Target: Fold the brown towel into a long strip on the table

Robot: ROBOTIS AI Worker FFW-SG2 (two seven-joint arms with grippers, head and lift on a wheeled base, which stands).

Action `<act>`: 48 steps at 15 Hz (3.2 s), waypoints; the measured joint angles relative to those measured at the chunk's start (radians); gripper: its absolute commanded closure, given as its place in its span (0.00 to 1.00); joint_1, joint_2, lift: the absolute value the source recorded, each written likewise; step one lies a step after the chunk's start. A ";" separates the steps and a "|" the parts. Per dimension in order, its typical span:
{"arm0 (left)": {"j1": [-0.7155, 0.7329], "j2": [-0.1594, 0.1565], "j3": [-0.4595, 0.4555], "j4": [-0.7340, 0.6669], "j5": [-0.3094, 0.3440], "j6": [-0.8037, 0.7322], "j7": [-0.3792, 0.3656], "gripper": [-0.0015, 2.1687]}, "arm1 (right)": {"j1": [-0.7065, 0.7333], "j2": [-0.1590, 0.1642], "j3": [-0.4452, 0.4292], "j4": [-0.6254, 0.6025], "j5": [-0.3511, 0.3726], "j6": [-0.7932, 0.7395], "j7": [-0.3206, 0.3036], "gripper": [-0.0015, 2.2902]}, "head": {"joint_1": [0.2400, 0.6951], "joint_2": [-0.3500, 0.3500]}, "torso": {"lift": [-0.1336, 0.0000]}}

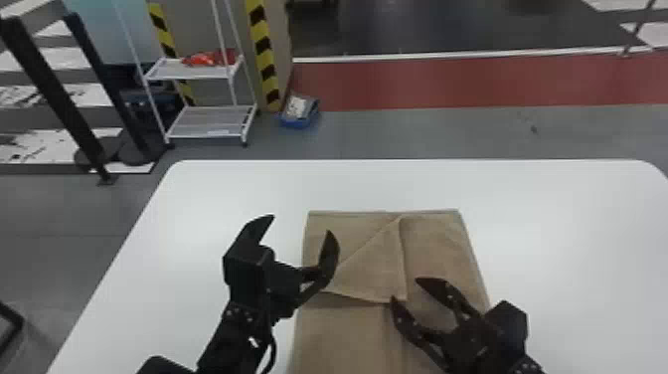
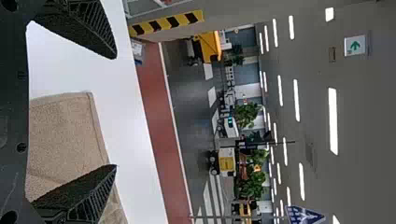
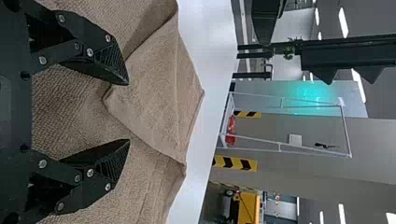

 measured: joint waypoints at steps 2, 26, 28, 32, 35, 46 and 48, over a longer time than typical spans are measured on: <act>-0.001 0.000 0.000 0.004 0.000 0.001 0.000 0.02 | 0.000 0.000 0.004 -0.010 0.000 0.027 0.001 0.31 | 1.00 0.66 | 0.17; -0.003 0.005 -0.007 0.006 -0.001 0.001 0.006 0.02 | 0.072 0.001 -0.166 -0.211 -0.090 0.156 0.189 0.18 | 1.00 0.58 | 0.17; -0.003 0.007 -0.008 0.011 -0.001 0.001 0.006 0.02 | 0.026 0.004 -0.099 -0.136 -0.052 0.156 0.177 0.18 | 1.00 0.62 | 0.17; -0.006 0.009 -0.005 0.020 -0.001 0.001 0.006 0.02 | -0.018 0.029 -0.033 -0.070 0.037 0.153 0.143 0.18 | 1.00 0.68 | 0.17; -0.015 0.008 -0.003 0.031 -0.001 0.001 0.006 0.02 | -0.027 0.032 -0.027 -0.068 0.046 0.176 0.120 0.23 | 1.00 0.68 | 0.17; -0.023 0.009 0.001 0.049 -0.001 0.001 0.005 0.02 | -0.069 0.044 -0.014 -0.056 0.038 0.234 0.089 0.37 | 1.00 0.69 | 0.17; -0.024 0.009 0.002 0.049 -0.001 0.001 0.005 0.02 | -0.073 0.044 -0.014 -0.055 0.039 0.239 0.089 0.44 | 1.00 0.69 | 0.17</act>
